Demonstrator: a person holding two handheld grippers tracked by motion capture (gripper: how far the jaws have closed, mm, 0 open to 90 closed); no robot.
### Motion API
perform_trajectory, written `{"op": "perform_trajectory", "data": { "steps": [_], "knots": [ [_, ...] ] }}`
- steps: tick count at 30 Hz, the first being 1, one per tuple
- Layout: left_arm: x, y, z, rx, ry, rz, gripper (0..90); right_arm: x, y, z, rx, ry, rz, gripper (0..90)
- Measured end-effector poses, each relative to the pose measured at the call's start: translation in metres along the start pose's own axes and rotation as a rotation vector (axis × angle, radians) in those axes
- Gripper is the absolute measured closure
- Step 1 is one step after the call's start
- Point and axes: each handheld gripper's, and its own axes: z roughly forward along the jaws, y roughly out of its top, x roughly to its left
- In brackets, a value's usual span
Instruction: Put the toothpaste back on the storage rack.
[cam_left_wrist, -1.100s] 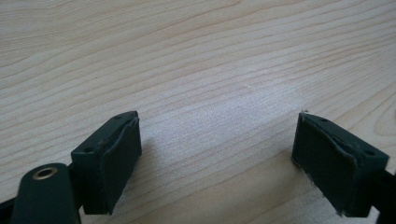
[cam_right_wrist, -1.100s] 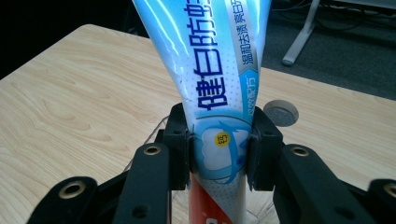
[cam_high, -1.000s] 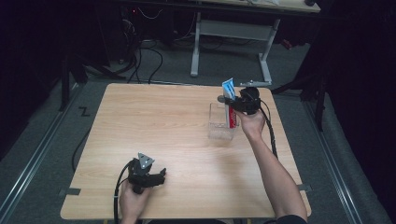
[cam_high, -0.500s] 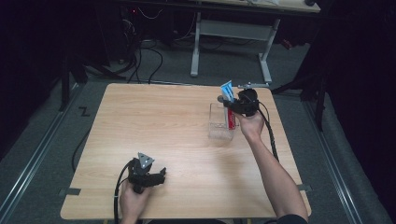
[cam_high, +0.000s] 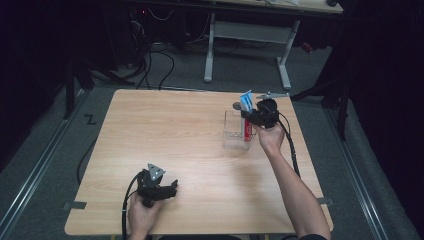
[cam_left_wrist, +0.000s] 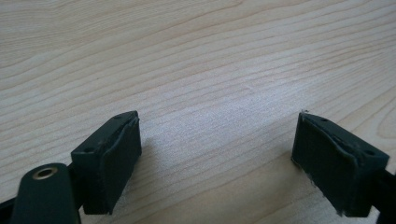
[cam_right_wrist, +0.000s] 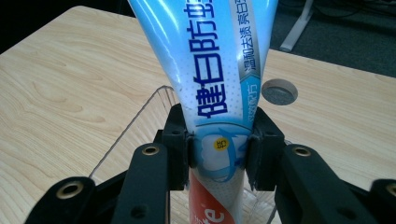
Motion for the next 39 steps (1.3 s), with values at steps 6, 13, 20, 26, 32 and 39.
{"op": "perform_trajectory", "data": {
  "steps": [6, 13, 20, 26, 32, 39],
  "knots": [
    [0.000, 0.000, 0.000, 0.000, 0.000, -0.001, 15.9, 0.000, -0.004, 0.002, 0.008, -0.006, -0.011, 65.6],
    [0.000, 0.000, 0.000, 0.001, 0.001, -0.001, 15.9, -0.004, -0.016, 0.007, 0.019, -0.007, 0.034, 65.3],
    [0.000, 0.000, 0.000, 0.001, 0.001, -0.001, 15.9, -0.005, -0.016, 0.004, 0.036, -0.009, 0.036, 64.6],
    [0.000, 0.000, 0.000, 0.001, 0.000, -0.001, 15.9, -0.001, -0.016, 0.002, 0.035, -0.061, 0.006, 62.7],
    [0.000, 0.000, 0.000, 0.001, 0.001, -0.001, 15.9, -0.001, -0.016, 0.001, 0.033, -0.103, -0.024, 60.0],
    [0.000, 0.000, 0.000, 0.000, 0.000, -0.001, 15.9, -0.003, -0.016, -0.002, 0.044, -0.132, -0.041, 56.3]
  ]
}}
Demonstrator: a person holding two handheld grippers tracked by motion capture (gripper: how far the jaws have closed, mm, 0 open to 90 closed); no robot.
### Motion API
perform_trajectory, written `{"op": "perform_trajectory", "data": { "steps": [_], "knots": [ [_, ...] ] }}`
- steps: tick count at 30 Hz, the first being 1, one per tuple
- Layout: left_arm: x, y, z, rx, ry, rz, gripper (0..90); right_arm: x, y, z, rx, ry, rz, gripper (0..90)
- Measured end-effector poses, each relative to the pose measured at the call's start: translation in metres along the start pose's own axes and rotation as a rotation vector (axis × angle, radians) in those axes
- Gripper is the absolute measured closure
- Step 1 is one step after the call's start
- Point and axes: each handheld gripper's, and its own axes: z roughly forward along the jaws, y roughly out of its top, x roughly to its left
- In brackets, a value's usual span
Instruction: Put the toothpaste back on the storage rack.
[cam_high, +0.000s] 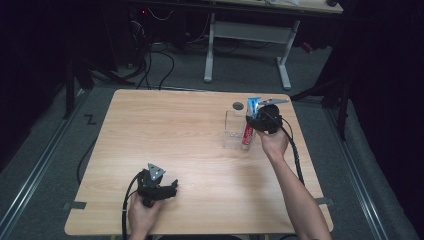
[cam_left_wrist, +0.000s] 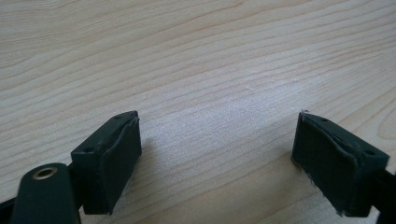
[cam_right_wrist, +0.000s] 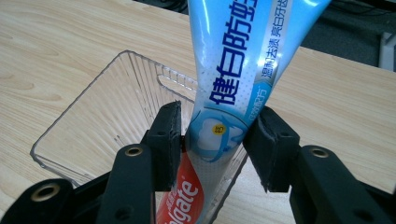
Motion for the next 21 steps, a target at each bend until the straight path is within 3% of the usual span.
{"op": "perform_trajectory", "data": {
  "steps": [12, 21],
  "knots": [
    [0.000, 0.000, 0.000, 0.000, 0.001, -0.001, 15.9, -0.003, 0.000, -0.013, -0.016, -0.001, -0.004, 48.9],
    [0.000, 0.000, 0.000, 0.000, 0.001, -0.001, 15.9, -0.010, 0.003, -0.036, -0.078, 0.024, 0.025, 48.9]
  ]
}}
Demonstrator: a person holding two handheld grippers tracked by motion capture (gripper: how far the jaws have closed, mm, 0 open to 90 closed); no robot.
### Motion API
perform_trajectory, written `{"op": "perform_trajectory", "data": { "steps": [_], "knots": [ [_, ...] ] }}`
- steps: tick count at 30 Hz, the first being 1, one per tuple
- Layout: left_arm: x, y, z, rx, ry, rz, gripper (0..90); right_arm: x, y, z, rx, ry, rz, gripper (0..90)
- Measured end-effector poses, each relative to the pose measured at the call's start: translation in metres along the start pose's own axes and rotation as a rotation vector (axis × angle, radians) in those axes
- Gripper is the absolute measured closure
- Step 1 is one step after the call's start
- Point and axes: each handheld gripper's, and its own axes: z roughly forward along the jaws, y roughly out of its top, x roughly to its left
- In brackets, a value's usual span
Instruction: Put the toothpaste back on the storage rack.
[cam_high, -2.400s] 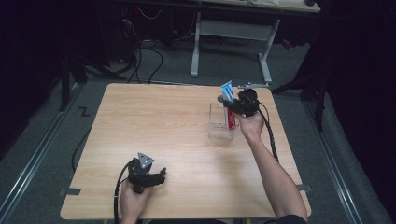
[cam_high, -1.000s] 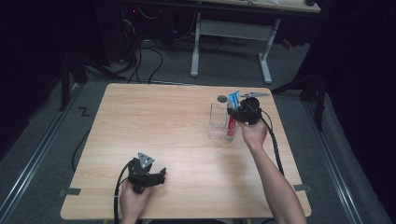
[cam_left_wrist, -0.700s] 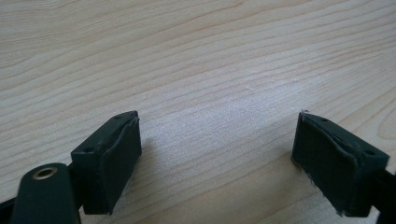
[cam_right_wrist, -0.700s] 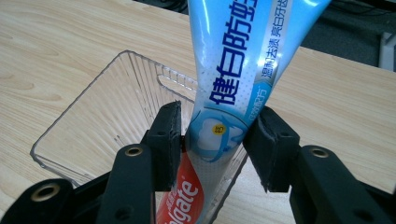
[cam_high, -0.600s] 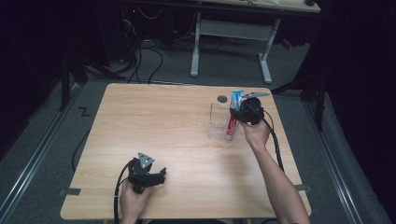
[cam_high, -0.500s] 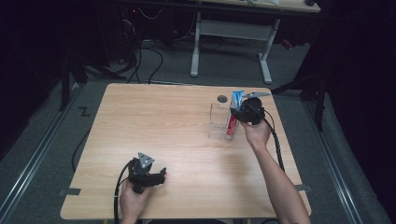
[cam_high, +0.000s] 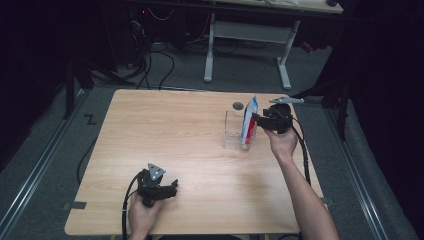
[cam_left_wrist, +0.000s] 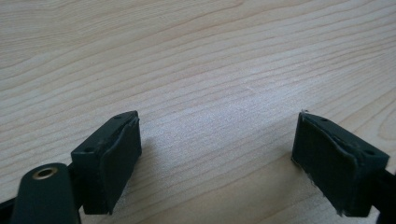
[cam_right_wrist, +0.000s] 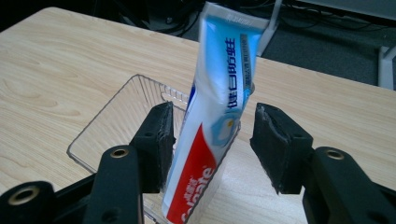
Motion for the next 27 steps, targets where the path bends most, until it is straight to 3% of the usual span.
{"op": "perform_trajectory", "data": {
  "steps": [7, 19, 27],
  "knots": [
    [0.000, 0.000, 0.000, 0.000, 0.000, 0.000, 15.9, -0.008, 0.001, -0.008, 0.004, 0.002, 0.031, 49.6],
    [0.000, 0.000, 0.000, 0.000, 0.000, 0.000, 15.9, -0.015, -0.006, -0.029, -0.027, 0.032, 0.039, 50.9],
    [0.000, 0.000, 0.000, 0.000, -0.001, 0.002, 15.9, -0.020, -0.010, -0.052, -0.064, 0.055, 0.062, 50.7]
  ]
}}
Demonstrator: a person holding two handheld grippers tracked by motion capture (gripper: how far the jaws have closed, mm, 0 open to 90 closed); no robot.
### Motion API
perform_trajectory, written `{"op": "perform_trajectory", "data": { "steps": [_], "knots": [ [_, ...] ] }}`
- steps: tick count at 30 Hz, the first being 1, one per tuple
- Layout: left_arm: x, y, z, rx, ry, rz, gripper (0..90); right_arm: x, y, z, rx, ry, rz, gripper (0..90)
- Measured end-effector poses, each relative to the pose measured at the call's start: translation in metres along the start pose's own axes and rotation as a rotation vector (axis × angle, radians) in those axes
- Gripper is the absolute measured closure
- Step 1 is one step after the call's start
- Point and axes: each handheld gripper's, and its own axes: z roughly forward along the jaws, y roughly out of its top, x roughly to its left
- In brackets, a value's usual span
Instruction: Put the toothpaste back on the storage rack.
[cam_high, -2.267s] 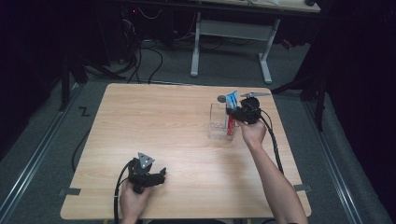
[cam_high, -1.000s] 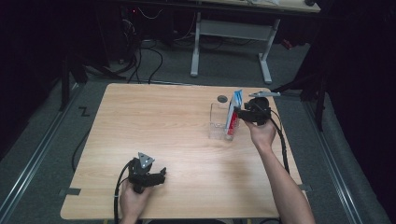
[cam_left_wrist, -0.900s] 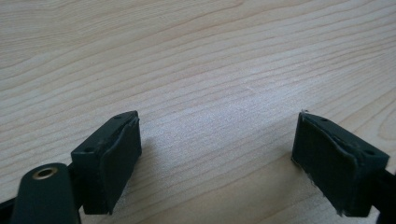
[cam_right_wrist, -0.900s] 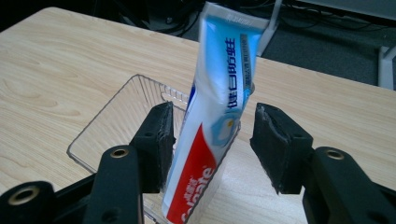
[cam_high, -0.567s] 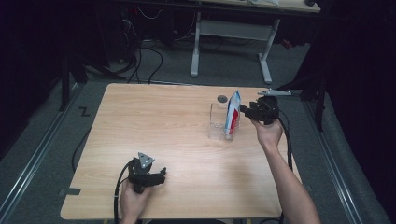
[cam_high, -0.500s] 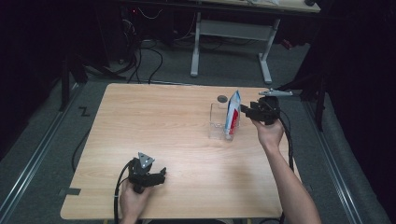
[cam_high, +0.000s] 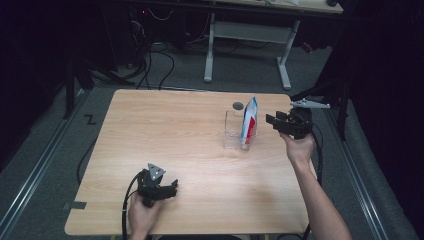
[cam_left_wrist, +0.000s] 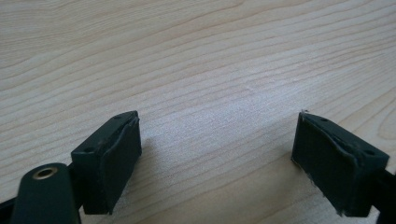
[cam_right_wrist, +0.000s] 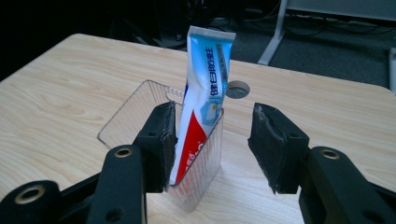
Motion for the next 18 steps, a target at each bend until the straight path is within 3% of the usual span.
{"op": "perform_trajectory", "data": {
  "steps": [5, 18],
  "knots": [
    [0.000, 0.000, 0.000, 0.000, 0.000, 0.001, 15.9, 0.001, -0.004, -0.011, -0.029, 0.029, 0.020, 50.9],
    [0.000, 0.000, 0.000, 0.000, -0.001, 0.001, 15.9, -0.002, -0.024, -0.034, -0.054, 0.046, 0.042, 50.9]
  ]
}}
